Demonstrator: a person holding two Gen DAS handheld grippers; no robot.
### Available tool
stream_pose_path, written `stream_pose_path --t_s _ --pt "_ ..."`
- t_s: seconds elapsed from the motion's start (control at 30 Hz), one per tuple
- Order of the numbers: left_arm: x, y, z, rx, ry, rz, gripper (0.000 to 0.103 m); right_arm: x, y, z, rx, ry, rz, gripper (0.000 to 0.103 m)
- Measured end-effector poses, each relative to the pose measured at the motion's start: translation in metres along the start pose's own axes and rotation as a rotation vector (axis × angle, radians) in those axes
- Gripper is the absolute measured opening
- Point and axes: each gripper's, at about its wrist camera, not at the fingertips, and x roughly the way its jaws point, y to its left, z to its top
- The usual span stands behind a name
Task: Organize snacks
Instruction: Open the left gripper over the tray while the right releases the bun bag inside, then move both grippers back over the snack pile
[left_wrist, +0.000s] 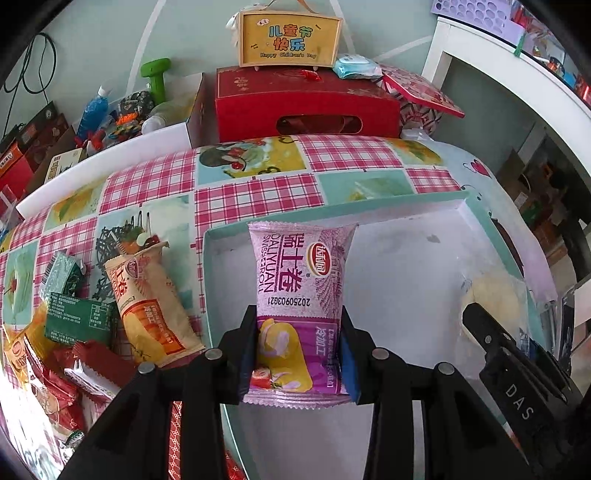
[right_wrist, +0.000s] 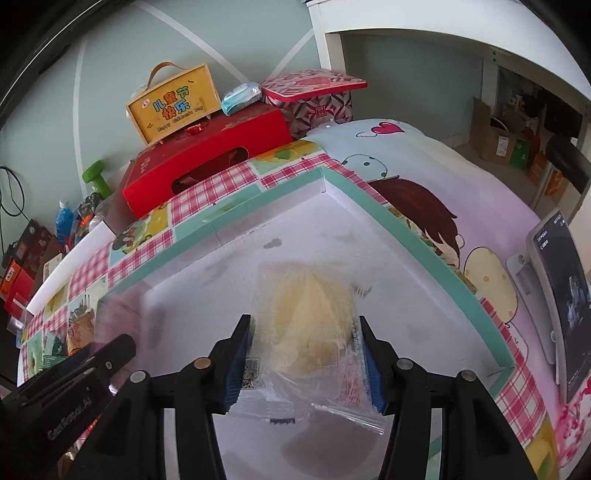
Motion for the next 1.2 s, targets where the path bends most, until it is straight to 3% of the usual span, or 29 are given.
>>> stream_pose_path --t_s 0.07,0.27,0.33,0.43,0.5,0.7,1.2 --pt "-0.002 0.000 -0.001 -0.001 -0.003 0.010 0.073 -0.001 0.001 0.000 -0.005 -0.003 0.005 0.060" --pt "-0.013 0.008 -0.003 -0.028 -0.008 0.015 0.074 -0.002 0.004 0.000 -0.026 0.003 -0.007 0.063" --pt "-0.017 0.012 -0.004 -0.043 -0.008 0.019 0.076 -0.001 0.004 0.000 -0.028 0.011 -0.008 0.079" --pt "-0.023 0.021 -0.007 -0.073 -0.021 0.030 0.090 -0.002 0.005 0.000 -0.030 0.005 -0.002 0.103" --pt "-0.027 0.027 -0.008 -0.090 -0.036 0.054 0.098 -0.004 0.006 0.000 -0.038 0.004 -0.004 0.103" --pt "-0.033 0.048 -0.014 -0.134 -0.056 0.119 0.102 -0.005 0.012 -0.002 -0.075 0.013 -0.035 0.103" --pt "-0.055 0.090 -0.042 -0.231 -0.062 0.101 0.102 -0.028 0.040 -0.013 -0.190 0.030 -0.064 0.103"
